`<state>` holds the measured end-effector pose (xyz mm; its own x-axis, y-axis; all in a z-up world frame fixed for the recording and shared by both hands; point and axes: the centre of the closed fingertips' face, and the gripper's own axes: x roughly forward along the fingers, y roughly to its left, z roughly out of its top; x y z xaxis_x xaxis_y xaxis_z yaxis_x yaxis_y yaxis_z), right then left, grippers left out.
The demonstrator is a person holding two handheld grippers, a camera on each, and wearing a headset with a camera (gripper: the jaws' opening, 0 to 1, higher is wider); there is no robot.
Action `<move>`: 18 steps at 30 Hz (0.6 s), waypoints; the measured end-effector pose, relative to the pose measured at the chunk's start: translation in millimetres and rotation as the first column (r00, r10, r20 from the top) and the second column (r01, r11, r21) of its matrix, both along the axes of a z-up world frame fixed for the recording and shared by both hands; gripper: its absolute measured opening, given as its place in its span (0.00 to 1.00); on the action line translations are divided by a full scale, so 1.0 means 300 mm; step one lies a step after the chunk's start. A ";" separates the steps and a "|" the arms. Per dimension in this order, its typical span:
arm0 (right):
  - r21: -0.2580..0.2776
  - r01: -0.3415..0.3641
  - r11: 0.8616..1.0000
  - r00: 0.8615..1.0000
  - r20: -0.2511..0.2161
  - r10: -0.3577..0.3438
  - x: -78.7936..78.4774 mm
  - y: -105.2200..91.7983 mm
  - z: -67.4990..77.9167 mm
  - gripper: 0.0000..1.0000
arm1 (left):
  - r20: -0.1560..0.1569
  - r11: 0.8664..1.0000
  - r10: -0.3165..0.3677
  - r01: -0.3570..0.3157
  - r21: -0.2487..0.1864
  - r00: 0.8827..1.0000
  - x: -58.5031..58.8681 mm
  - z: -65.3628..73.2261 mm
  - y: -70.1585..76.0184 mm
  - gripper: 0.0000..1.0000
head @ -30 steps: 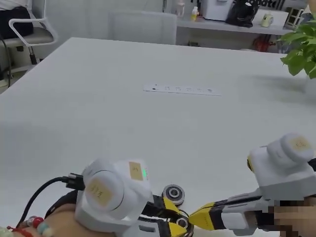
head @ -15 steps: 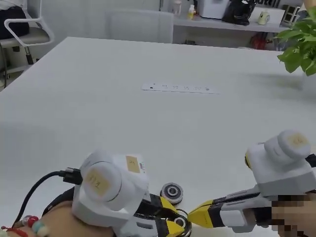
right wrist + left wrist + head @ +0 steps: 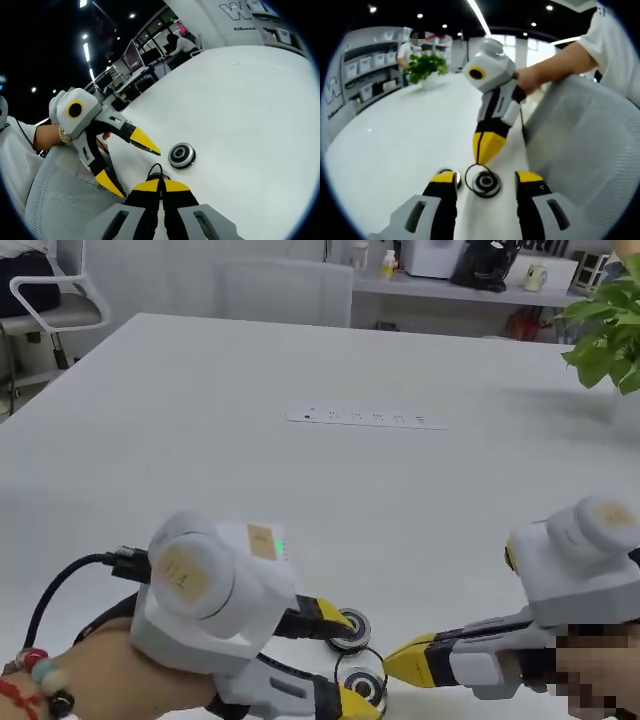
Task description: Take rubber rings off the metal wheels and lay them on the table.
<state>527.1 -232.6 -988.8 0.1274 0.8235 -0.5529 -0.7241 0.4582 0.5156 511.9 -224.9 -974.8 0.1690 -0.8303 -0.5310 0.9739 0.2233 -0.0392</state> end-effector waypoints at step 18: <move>0.068 0.051 0.996 0.998 0.042 -0.054 0.028 0.003 0.077 0.00 | 0.042 0.998 -0.051 0.053 -0.040 0.998 -0.043 0.160 -0.012 0.74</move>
<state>535.6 -231.7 -965.6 0.1945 0.8497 -0.4901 -0.7223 0.4622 0.5145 498.9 -228.5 -926.8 0.1461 -0.8595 -0.4899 0.9852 0.1713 -0.0069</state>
